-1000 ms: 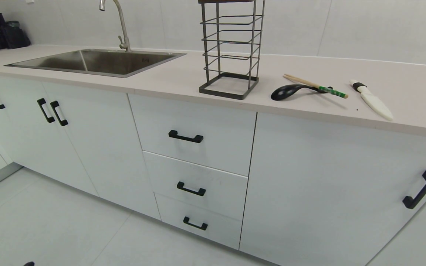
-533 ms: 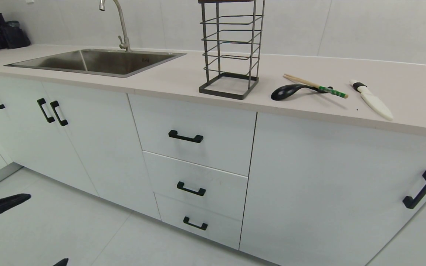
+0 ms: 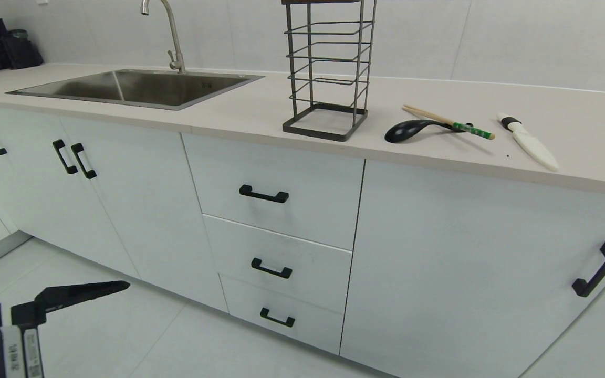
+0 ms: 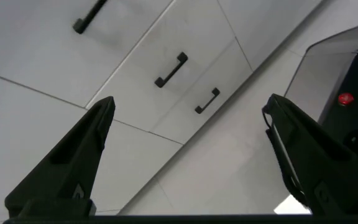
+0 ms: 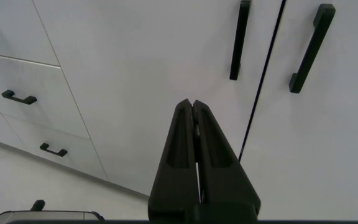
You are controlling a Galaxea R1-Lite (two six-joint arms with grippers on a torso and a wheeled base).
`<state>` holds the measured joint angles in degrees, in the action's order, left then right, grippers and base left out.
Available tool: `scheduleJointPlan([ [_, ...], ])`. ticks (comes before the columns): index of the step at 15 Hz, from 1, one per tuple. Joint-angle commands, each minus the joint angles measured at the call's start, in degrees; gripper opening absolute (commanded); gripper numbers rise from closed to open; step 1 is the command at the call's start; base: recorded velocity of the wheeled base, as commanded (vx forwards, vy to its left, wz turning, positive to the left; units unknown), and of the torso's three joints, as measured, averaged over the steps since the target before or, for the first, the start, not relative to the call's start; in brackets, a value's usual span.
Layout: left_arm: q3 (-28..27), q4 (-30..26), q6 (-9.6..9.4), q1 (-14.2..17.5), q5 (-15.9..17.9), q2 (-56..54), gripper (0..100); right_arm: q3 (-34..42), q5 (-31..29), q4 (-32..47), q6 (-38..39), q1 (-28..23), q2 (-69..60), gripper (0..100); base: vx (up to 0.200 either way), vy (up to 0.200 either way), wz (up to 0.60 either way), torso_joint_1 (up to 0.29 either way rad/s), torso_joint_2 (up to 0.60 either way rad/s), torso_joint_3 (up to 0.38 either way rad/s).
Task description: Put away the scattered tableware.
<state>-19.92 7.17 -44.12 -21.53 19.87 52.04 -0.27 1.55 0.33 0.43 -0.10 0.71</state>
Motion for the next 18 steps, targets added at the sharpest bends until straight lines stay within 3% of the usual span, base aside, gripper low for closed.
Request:
scheduleJointPlan([
  [1, -0.03, 0.04, -0.09, -0.36, -0.10, 3.51, 100, 0.00, 0.03, 0.02, 0.01, 0.01, 0.08, 0, 0.000, 0.000, 0.00, 0.000, 0.00, 0.000],
  [10, -0.03, 0.83, -0.18, -0.44, -1.50, 16.34, 100, 0.00, 0.03, 0.02, 0.01, 0.10, 0.08, 0, 0.000, 0.000, 0.00, 0.000, 0.00, 0.000],
  [12, -0.30, 2.59, -0.97, -2.11, -1.59, 20.38, 100, 0.00, 0.03, 0.02, 0.01, 0.01, 0.08, 0, 0.000, 0.000, 0.00, 0.000, 0.00, 0.000],
  [14, -0.38, 4.79, -5.63, -3.87, -1.50, 25.30, 100, 0.00, 0.03, 0.02, 0.01, 0.01, 0.08, 0, 0.000, 0.000, 0.00, 0.000, 0.00, 0.000],
  [15, -1.97, 5.84, -13.45, -5.28, -1.50, 31.10, 100, 0.00, 0.03, 0.02, 0.01, 0.01, 0.08, 0, 0.000, 0.000, 0.00, 0.000, 0.00, 0.000],
  [17, -6.45, 5.75, -23.65, -4.93, -1.24, 37.78, 100, 0.00, 0.03, 0.02, 0.01, 0.01, 0.08, 0, 0.000, 0.000, 0.00, 0.000, 0.00, 0.000],
  [18, -8.65, 5.75, -27.25, -4.84, -1.24, 40.95, 100, 0.00, 0.03, 0.02, 0.01, 0.01, 0.08, 0, 0.000, 0.000, 0.00, 0.000, 0.00, 0.000],
])
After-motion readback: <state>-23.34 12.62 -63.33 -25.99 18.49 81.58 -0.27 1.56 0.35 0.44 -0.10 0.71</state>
